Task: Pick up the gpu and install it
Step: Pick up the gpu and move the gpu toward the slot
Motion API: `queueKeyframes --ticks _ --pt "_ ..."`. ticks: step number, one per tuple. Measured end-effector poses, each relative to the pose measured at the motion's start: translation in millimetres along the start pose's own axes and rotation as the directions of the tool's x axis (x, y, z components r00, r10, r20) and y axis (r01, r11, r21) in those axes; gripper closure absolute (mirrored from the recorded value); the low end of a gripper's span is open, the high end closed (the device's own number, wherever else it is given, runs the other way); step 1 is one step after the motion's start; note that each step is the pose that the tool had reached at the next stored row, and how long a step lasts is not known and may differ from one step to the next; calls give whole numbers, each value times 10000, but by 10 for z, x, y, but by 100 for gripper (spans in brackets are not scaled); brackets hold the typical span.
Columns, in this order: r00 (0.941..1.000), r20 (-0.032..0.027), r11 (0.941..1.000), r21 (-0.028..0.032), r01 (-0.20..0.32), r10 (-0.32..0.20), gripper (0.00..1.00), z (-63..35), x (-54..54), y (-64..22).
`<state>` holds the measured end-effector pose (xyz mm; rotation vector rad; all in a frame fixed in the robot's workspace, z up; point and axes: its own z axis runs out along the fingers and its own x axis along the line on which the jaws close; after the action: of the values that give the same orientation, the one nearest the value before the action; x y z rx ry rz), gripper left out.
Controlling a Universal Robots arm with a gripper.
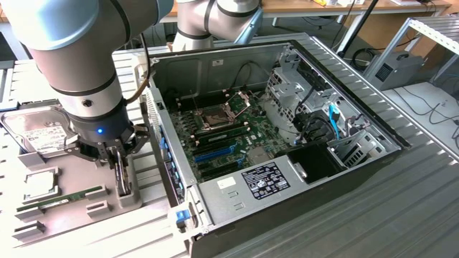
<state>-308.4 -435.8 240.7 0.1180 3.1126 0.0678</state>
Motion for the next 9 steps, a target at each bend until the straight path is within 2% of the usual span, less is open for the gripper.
queueKeyframes --ticks 9 --pt "10000 0 10000 -1 10 -10 73 0 0 0"
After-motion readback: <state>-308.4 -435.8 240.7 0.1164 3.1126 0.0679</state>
